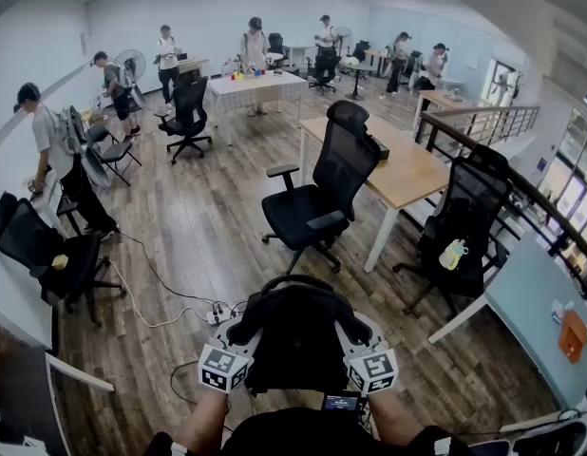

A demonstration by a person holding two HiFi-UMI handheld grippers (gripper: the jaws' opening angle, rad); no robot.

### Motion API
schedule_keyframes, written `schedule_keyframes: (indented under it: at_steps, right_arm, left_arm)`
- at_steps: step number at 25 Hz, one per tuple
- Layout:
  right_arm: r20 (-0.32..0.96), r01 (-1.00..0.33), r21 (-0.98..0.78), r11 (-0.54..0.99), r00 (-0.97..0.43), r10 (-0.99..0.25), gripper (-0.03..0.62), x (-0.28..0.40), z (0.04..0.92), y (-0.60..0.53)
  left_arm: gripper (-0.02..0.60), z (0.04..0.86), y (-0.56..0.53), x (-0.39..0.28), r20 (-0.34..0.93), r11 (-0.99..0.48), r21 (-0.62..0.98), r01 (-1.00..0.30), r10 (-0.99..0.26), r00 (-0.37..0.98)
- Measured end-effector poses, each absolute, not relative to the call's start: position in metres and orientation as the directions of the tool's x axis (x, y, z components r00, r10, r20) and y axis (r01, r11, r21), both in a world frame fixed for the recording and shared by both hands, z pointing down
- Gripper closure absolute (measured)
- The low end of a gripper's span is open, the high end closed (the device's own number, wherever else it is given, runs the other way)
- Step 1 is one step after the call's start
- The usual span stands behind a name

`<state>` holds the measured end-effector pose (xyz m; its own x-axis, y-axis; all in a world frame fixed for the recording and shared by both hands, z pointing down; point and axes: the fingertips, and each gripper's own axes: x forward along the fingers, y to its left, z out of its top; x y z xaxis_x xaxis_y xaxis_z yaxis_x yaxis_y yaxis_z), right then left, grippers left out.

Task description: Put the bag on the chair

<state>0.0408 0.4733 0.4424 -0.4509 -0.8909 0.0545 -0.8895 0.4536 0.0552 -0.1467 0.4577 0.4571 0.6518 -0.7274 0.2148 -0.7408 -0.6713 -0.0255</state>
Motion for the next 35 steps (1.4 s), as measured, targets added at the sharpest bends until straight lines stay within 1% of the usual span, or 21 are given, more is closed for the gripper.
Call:
schedule_keyframes:
  at_steps: [4,9,14,23,35]
  right_arm:
    - [0.046,-0.891,0.052,0.452,-0.45,-0.892,0.468,0.065,0.436,0.482]
    - [0.041,-0.887,0.046,0.459,-0.458,-0.888,0.467,0.081,0.437,0.495]
    - [0.058,-0.886,0.005,0.465,-0.464,-0.884,0.462,0.092,0.437,0.502]
    - [0.069,-0.879,0.007,0.476,-0.475,-0.877,0.461,0.115,0.442,0.52]
    - [0.052,-0.88,-0.016,0.474,-0.474,-0.879,0.461,0.15,0.441,0.535]
  left_arm:
    - [0.468,0.447,0.467,-0.123,0.196,-0.663,-0.047,-0.747,-0.74,0.644]
    - [0.468,0.45,0.482,-0.107,0.194,-0.65,-0.034,-0.759,-0.749,0.633]
    - [0.468,0.453,0.494,-0.097,0.222,-0.659,-0.019,-0.752,-0.736,0.64]
    - [0.468,0.46,0.515,-0.074,0.236,-0.661,0.001,-0.75,-0.729,0.643]
    - [0.468,0.459,0.527,-0.039,0.257,-0.654,-0.002,-0.757,-0.732,0.631]
